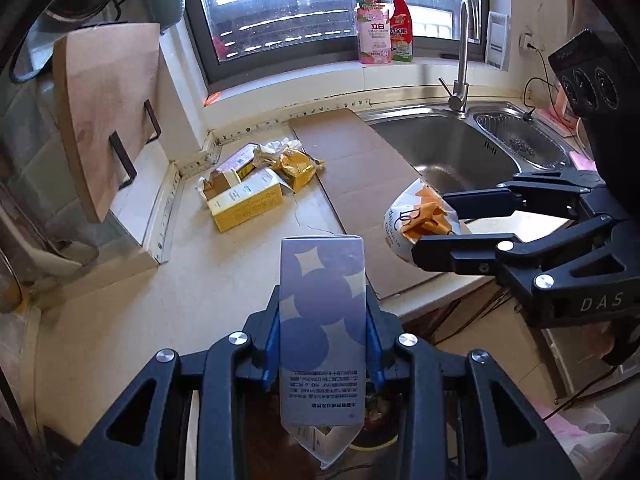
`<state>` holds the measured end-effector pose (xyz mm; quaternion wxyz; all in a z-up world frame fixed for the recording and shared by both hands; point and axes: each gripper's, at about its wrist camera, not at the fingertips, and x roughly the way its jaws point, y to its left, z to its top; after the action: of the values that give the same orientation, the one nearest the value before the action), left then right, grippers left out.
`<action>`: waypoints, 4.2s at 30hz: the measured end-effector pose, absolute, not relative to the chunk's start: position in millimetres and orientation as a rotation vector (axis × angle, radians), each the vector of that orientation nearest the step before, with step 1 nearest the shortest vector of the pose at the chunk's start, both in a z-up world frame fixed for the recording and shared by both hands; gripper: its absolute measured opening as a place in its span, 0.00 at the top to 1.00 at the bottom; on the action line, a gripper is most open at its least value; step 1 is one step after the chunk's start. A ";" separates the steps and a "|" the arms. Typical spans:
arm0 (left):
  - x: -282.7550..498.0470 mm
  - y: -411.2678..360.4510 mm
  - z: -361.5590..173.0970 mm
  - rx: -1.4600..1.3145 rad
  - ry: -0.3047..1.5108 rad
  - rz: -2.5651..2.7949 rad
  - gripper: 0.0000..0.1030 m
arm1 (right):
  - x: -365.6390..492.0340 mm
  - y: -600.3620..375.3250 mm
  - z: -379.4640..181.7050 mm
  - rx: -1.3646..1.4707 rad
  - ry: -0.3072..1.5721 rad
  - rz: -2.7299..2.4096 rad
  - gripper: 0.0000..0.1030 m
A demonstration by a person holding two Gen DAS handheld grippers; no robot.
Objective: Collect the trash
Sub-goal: 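Carry the carton and paper cup down to the bin and open both tools, then raise both tools back up to the counter trash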
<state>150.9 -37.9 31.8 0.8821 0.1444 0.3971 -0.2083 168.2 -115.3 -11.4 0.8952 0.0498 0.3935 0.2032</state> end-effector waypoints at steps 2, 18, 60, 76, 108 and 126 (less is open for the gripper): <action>140.2 -33.8 19.8 0.262 0.836 -0.412 0.68 | 156.8 -113.7 -20.2 0.106 0.826 0.419 0.47; 100.0 -1.3 -123.0 0.021 0.999 -0.227 0.68 | 97.7 -97.4 -128.6 0.061 0.924 0.316 0.47; 109.5 -0.2 -427.3 -0.028 1.366 -0.167 0.67 | 138.3 -90.5 -424.8 0.180 1.372 0.245 0.46; 111.9 5.8 -426.7 -0.049 1.403 -0.118 0.37 | 137.2 -103.3 -446.6 0.245 1.451 0.219 0.43; 92.1 7.5 -291.2 -0.126 1.163 -0.198 0.31 | 110.7 -103.4 -294.0 0.182 1.157 0.300 0.43; 112.9 -6.7 -90.9 0.094 0.834 -0.345 0.14 | 130.8 -128.6 -115.9 0.215 0.904 0.335 0.43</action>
<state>112.9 -6.7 -90.9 0.8989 0.0454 0.4027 -0.1665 130.8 -128.6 -115.9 0.8805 0.1030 0.4341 0.1606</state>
